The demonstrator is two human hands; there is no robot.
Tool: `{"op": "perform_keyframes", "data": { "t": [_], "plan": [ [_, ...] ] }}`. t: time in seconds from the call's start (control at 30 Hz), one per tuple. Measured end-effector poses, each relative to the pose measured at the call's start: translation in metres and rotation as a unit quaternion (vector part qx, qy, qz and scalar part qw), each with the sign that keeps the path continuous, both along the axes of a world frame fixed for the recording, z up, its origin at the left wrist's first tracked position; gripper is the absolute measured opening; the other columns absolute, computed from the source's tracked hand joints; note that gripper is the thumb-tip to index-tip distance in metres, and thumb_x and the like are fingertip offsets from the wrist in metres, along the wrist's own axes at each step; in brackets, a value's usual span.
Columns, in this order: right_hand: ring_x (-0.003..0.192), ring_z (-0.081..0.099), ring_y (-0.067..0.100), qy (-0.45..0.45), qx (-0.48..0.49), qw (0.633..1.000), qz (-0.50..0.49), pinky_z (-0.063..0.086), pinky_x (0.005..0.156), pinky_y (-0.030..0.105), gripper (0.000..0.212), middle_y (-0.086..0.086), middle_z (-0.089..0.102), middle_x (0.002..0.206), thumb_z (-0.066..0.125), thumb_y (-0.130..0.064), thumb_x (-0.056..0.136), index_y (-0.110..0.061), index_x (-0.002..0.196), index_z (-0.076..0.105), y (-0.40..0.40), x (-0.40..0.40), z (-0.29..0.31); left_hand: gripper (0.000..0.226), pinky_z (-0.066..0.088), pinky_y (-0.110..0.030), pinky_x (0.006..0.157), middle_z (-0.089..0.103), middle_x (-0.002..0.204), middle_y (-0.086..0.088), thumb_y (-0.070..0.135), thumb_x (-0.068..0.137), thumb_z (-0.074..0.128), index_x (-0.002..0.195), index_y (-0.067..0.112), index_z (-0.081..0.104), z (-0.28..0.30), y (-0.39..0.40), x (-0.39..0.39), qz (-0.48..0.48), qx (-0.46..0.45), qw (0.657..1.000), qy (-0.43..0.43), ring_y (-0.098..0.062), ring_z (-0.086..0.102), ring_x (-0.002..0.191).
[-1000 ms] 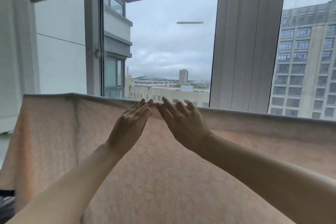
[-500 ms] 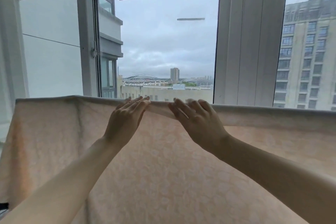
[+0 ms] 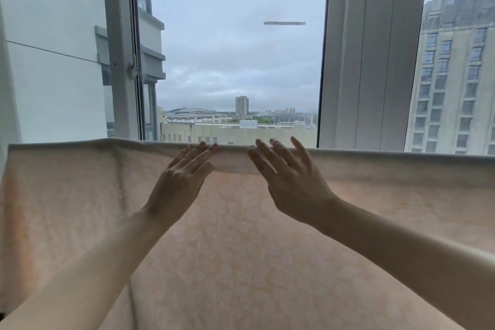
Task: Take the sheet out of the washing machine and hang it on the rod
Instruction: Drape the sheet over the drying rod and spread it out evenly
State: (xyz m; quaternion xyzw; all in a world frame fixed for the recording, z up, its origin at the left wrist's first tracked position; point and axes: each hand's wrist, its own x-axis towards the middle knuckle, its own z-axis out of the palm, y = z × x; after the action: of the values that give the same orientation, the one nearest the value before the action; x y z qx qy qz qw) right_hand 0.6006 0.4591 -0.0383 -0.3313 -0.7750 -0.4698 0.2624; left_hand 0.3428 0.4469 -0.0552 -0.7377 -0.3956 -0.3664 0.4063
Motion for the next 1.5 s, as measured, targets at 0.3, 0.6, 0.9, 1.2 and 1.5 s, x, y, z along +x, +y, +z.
{"op": "perform_keyframes", "data": {
  "t": [0.3,0.6,0.9,1.2,1.5],
  "plan": [
    [0.12,0.056,0.034,-0.007,0.021,0.999,0.023,0.046,0.097,0.05,0.047,0.015,0.05,0.14,0.042,-0.013,0.093,-0.006,0.14,0.045,0.017,-0.058,0.014,0.024,0.044,-0.047,0.104,0.054,0.136,-0.008,0.004,0.087,0.065,0.111,0.004,0.067,-0.002,-0.001,0.006,-0.013,0.039,0.999,-0.011,-0.027,0.052,0.126],
    [0.113,0.059,0.036,-0.005,0.053,0.998,0.042,0.05,0.091,0.05,0.047,0.018,0.056,0.134,0.029,-0.01,0.095,0.0,0.136,0.049,0.02,-0.067,0.007,0.019,0.034,-0.055,0.109,0.06,0.132,-0.003,0.01,0.089,0.064,0.107,0.011,0.063,0.008,-0.001,-0.014,-0.02,0.026,0.999,-0.009,-0.023,0.055,0.124],
    [0.112,0.057,0.038,-0.013,0.053,0.998,0.018,0.047,0.091,0.052,0.049,0.02,0.051,0.138,0.022,-0.003,0.094,0.004,0.139,0.042,0.019,-0.065,0.004,0.016,0.032,-0.045,0.109,0.07,0.112,-0.013,0.008,0.089,0.064,0.104,0.006,0.063,0.026,0.009,-0.064,0.051,0.017,0.998,-0.043,-0.028,0.069,0.1],
    [0.113,0.058,0.036,0.014,0.021,0.999,-0.025,0.041,0.099,0.059,0.052,0.018,0.056,0.133,0.036,-0.006,0.087,0.002,0.137,0.046,0.006,-0.078,0.007,0.038,0.045,-0.044,0.102,0.053,0.137,-0.012,-0.004,0.088,0.062,0.124,0.004,0.057,0.006,0.005,-0.084,0.028,-0.03,0.998,-0.046,-0.029,0.051,0.127],
    [0.117,0.058,0.033,0.003,-0.015,1.0,-0.026,0.036,0.104,0.061,0.053,0.016,0.059,0.131,0.064,-0.021,0.084,-0.008,0.134,0.052,0.001,-0.153,0.016,0.033,0.052,-0.043,0.096,0.058,0.132,-0.015,0.001,0.088,0.063,0.121,0.001,0.061,-0.001,-0.004,-0.086,0.0,-0.01,0.999,-0.04,-0.027,0.056,0.122]
  ]
}}
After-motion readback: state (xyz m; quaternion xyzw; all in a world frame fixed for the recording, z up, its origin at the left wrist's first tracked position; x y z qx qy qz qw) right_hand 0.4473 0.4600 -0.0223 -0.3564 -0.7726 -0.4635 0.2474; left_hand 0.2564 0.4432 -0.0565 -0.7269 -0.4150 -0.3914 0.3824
